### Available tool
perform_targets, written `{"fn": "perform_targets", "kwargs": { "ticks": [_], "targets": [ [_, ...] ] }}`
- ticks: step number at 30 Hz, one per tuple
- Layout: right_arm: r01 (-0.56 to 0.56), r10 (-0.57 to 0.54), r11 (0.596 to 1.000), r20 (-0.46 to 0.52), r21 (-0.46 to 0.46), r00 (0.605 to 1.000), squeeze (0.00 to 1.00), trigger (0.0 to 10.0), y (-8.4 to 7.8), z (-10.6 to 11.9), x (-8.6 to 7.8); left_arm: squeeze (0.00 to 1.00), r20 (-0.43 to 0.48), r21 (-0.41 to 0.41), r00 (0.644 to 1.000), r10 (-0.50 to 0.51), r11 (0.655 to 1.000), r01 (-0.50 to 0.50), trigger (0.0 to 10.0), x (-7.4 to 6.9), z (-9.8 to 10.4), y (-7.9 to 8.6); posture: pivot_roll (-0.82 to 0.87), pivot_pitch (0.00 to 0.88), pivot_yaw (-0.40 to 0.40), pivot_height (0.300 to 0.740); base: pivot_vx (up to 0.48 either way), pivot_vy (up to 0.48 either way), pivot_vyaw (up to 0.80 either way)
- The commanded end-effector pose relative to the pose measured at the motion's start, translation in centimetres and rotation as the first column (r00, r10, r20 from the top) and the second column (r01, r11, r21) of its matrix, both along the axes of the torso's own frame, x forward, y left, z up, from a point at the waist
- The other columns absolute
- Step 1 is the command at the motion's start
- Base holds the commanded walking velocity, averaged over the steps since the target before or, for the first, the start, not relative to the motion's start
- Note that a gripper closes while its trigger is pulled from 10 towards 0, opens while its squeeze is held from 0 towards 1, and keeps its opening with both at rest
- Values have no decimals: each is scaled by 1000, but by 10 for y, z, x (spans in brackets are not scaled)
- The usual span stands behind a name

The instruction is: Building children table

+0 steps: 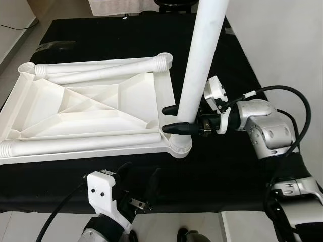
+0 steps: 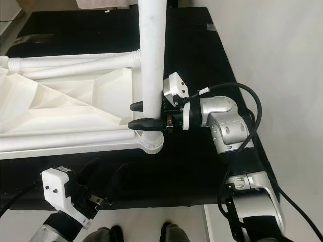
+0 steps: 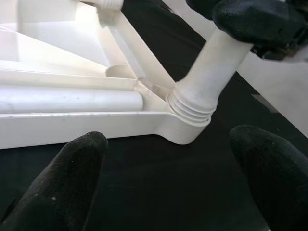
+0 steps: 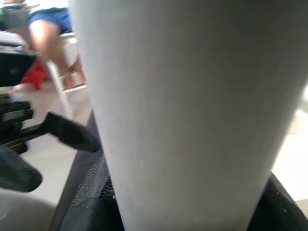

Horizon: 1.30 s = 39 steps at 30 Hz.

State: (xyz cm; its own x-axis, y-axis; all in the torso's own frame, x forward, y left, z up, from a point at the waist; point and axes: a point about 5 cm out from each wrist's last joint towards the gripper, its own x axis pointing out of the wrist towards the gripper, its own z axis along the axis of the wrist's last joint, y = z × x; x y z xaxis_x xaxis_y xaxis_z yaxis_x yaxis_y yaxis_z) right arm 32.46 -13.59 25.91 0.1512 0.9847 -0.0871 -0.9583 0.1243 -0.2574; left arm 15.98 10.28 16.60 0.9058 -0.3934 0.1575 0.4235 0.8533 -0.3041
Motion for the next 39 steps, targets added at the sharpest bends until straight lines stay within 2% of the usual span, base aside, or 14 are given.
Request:
{"fn": "perform_targets", "kwargs": {
  "ticks": [1,5,6,7,8,10,18,19,20,21,32,33,34,39],
  "targets": [
    [58,-58,998,-31,12,998,0,0,-2,-9,-1,0,-21,-3,1000,10,1000,-10,10000,-1,-4,0,-15,253,-29,740,0,0,0],
    [385,-379,922,-105,44,919,0,0,8,-33,-1,0,-22,-3,1000,8,1000,-8,10000,-2,-4,1,-23,262,-34,740,0,0,0],
    [677,-670,736,-121,14,732,0,0,7,-48,-1,0,-23,-1,1000,7,1000,-7,10000,-2,-4,2,-29,264,-30,740,0,0,0],
    [677,-670,736,-121,14,732,0,0,7,-48,-1,0,-23,-1,1000,7,1000,-7,10000,-2,-4,2,-29,264,-30,740,0,0,0],
    [839,-834,544,-117,-11,540,0,0,0,-57,-4,0,-23,0,1000,7,1000,-7,10000,-2,-4,3,-29,264,-30,740,0,0,0],
    [869,-866,496,-78,4,494,0,0,12,-66,-24,0,-25,0,1000,5,1000,-5,10000,-1,-5,3,-38,263,-16,740,0,0,0],
    [812,-805,583,-121,20,581,0,0,28,-68,-11,0,-26,0,1000,1,1000,-1,10000,1,-7,2,-37,242,-18,740,0,0,0],
    [790,-774,611,-165,57,611,0,10000,34,-63,-11,0,-24,-1,1000,4,1000,-4,10000,1,-7,3,-37,241,-18,740,0,0,0],
    [790,-774,611,-165,57,611,0,10000,34,-63,-11,0,-24,-1,1000,4,1000,-4,10000,1,-7,3,-37,241,-18,740,0,0,0],
    [760,-732,643,-215,97,647,1000,10000,43,-57,-14,0,-24,-2,1000,6,1000,-6,10000,1,-7,3,-34,236,-19,740,0,0,0],
    [328,-291,916,-183,231,939,1000,10000,74,-17,-28,0,-23,-5,1000,3,1000,-4,10000,2,-7,2,-27,233,-19,740,0,0,0],
    [229,-202,952,-143,202,969,647,10000,70,-14,-28,0,-22,-6,1000,4,1000,-5,10000,2,-6,1,-23,235,-19,740,0,0,0],
    [150,-133,976,-111,158,985,0,10000,63,-13,-25,0,-22,-7,1000,6,1000,-6,10000,2,-6,1,-23,237,-20,740,0,0,0],
    [23,-17,997,-90,69,996,0,10000,42,-10,-7,0,-21,-9,1000,6,1000,-6,10000,0,-5,0,-17,240,-22,740,0,0,0]
  ]
}}
